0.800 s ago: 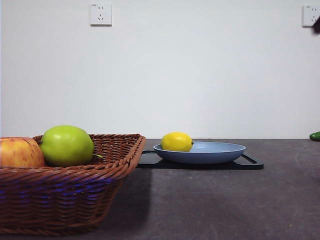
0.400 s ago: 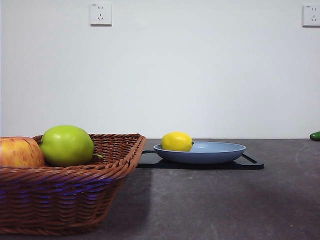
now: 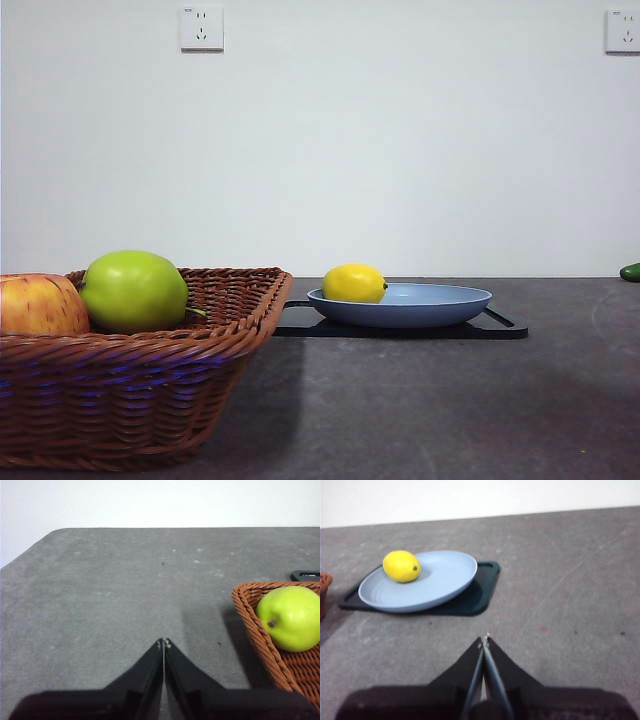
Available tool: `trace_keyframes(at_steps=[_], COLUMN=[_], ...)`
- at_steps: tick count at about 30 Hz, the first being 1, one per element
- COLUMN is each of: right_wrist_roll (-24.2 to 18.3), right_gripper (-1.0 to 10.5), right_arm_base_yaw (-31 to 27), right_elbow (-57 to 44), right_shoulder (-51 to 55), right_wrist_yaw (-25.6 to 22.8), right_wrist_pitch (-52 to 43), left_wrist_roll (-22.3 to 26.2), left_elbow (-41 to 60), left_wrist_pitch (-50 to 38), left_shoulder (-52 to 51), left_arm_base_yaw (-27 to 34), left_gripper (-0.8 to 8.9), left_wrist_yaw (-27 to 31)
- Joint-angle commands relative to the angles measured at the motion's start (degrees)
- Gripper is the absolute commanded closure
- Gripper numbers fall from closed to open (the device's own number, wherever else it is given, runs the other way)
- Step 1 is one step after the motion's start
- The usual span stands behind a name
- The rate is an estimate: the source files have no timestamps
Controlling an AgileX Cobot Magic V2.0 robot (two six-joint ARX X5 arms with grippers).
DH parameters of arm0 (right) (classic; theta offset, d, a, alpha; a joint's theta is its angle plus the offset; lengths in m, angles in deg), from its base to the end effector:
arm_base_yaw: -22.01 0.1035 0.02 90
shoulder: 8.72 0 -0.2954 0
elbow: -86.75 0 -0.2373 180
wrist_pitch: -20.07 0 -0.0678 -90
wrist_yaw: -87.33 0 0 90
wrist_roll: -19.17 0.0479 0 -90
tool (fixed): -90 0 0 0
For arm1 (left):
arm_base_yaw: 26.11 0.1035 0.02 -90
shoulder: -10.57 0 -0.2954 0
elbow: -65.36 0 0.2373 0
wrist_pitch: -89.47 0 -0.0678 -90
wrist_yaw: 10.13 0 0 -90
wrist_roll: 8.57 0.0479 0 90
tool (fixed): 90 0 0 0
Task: Take the lemon from the basket,put the lemon in the plate,hand out the plate
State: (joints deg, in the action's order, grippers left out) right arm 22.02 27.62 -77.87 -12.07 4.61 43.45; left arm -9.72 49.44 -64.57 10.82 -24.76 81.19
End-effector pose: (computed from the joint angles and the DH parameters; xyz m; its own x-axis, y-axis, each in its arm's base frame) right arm 0.0693 0.0129 0.1475 0.9555 0.2212 -0.1952 -0.2106 0.9748 0.0737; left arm 0.0669 0.0027 0.1482 0.9828 0.0462 -0.1786 -0.0498 0.9986 -0.0156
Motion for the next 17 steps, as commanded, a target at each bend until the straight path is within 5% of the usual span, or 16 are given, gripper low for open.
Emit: trace_keyframes(at_steps=[1, 17], right_wrist_roll=[-0.90, -0.83], right_gripper=[9.4, 9.4], right_arm_base_yaw=[-0.02, 0.02], right_elbow=[-0.26, -0.24], right_shoulder=[0.42, 0.42], right_wrist_yaw=[-0.15, -0.15], right_wrist_pitch=[1.18, 0.35], left_wrist_roll=[-0.50, -0.50], left_elbow=[0.39, 0.39], left_wrist_pitch=[-0.37, -0.35], left_shoulder=[-0.13, -0.13], left_arm_base_yaw=[0.22, 0.22], left_gripper=[8.05, 8.05], left_wrist_yaw=[-0.02, -0.02])
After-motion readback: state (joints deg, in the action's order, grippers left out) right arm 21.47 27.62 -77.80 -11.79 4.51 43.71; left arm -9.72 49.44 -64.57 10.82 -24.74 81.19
